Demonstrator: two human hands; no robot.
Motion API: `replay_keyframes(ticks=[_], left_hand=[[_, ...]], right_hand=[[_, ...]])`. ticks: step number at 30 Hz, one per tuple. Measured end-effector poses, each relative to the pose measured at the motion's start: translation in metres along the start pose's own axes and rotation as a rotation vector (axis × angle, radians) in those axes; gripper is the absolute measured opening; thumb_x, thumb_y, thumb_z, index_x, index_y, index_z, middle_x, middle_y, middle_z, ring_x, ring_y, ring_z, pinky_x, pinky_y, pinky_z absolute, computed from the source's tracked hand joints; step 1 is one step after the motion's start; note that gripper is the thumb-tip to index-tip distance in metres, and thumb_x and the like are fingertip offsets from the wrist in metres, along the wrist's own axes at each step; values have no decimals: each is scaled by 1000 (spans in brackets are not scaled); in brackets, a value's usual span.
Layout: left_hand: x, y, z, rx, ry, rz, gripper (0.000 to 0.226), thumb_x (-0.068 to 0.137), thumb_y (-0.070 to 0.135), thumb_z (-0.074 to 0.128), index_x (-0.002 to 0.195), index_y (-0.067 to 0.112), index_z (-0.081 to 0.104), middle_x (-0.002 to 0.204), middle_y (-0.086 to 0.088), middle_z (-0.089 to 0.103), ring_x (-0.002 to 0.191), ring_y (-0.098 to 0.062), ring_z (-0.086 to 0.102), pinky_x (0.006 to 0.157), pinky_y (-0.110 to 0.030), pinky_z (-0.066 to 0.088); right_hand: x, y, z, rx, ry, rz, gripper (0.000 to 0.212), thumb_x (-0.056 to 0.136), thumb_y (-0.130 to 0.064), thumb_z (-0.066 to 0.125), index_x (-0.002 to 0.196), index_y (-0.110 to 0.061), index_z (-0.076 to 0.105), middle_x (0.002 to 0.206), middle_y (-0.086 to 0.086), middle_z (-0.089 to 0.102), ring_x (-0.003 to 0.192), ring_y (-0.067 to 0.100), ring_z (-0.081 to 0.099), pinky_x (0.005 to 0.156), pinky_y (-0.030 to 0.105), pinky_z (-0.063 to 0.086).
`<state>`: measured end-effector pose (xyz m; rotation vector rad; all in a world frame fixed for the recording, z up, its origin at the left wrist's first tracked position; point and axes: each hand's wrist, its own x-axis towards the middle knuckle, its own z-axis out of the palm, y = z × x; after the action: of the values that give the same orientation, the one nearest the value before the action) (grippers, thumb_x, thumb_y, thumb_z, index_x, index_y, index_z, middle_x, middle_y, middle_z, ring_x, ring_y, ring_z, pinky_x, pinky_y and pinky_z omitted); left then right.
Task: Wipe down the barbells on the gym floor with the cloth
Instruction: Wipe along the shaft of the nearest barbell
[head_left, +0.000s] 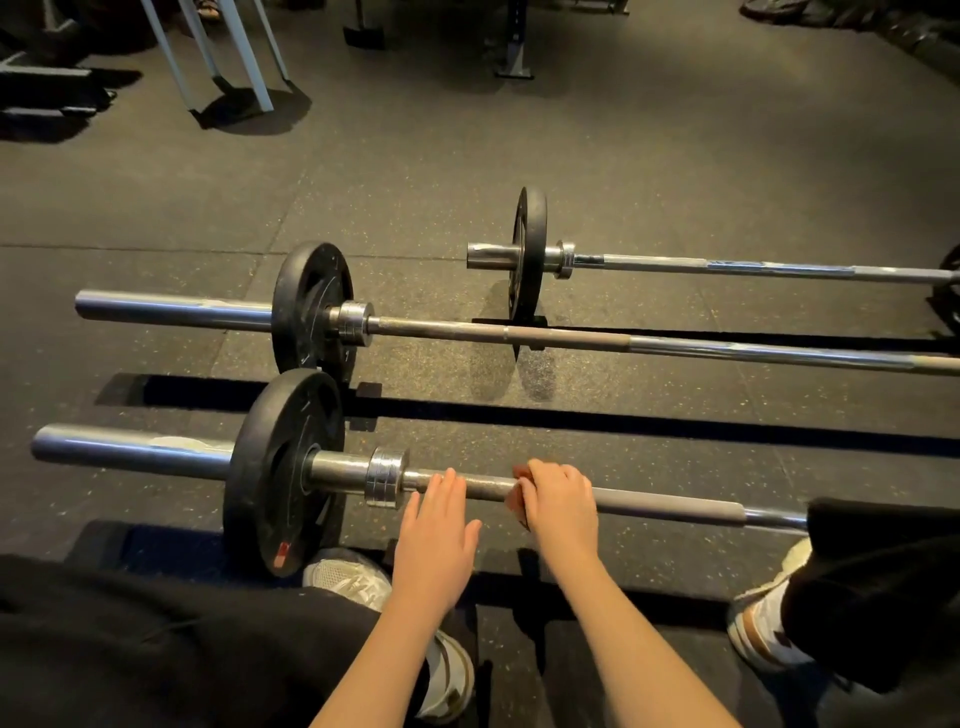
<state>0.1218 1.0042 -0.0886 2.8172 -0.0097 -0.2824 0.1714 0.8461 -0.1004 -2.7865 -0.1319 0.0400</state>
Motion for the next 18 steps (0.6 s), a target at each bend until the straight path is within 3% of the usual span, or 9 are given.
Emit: replay_keyframes(ticks=[3,4,7,9,12,16,18], left_hand=[[1,1,0,13,-15,-4,59,104,37,27,154,15,5,162,-1,1,149,-16,-4,120,-35,1],[1,0,0,16,-23,-7,59,104,38,26,154,15,4,162,-1,1,149,-16,-4,119,-35,0],[2,1,1,19,-39,-11,59,104,39,26,154,15,4,162,-1,1,149,-17,-4,120,-35,-1],[3,4,1,27,-37,-8,60,104,39,26,154,15,4,162,-2,0,149,-17,-4,121,-35,0],[4,7,2,32,-39,7,60,104,39,26,154,15,3,162,-2,-1,149,-18,-5,120,-35,-1],[2,12,2,26,-42,10,60,104,39,26,154,15,3,162,-1,0,149,-17,-4,119,-34,-2],[4,11,2,35,-33,9,59,104,39,26,154,15,3,162,-1,0,149,-16,-4,119,-34,-2]], right_hand=[[42,3,-1,-40,-184,136,31,101,-34,36,111,-19,61,108,6,68,106,30,57,86,38,39],[35,4,-2,-31,-179,101,28,101,-33,40,111,-19,62,107,5,68,106,29,57,87,38,39],[-19,11,11,17,44,-5,21,90,-23,62,110,-19,65,108,1,66,110,27,56,95,40,44],[-7,8,2,-21,-7,13,19,95,-28,52,108,-19,63,107,2,66,107,27,56,92,39,42],[42,11,-6,-49,-171,142,33,101,-32,34,107,-17,63,108,6,67,108,28,53,90,38,37],[-18,13,3,71,51,7,18,87,-15,65,106,-12,66,103,5,66,105,28,58,96,46,48],[-18,17,1,1,61,2,16,89,-21,64,103,-14,66,100,4,66,101,28,60,90,41,49]])
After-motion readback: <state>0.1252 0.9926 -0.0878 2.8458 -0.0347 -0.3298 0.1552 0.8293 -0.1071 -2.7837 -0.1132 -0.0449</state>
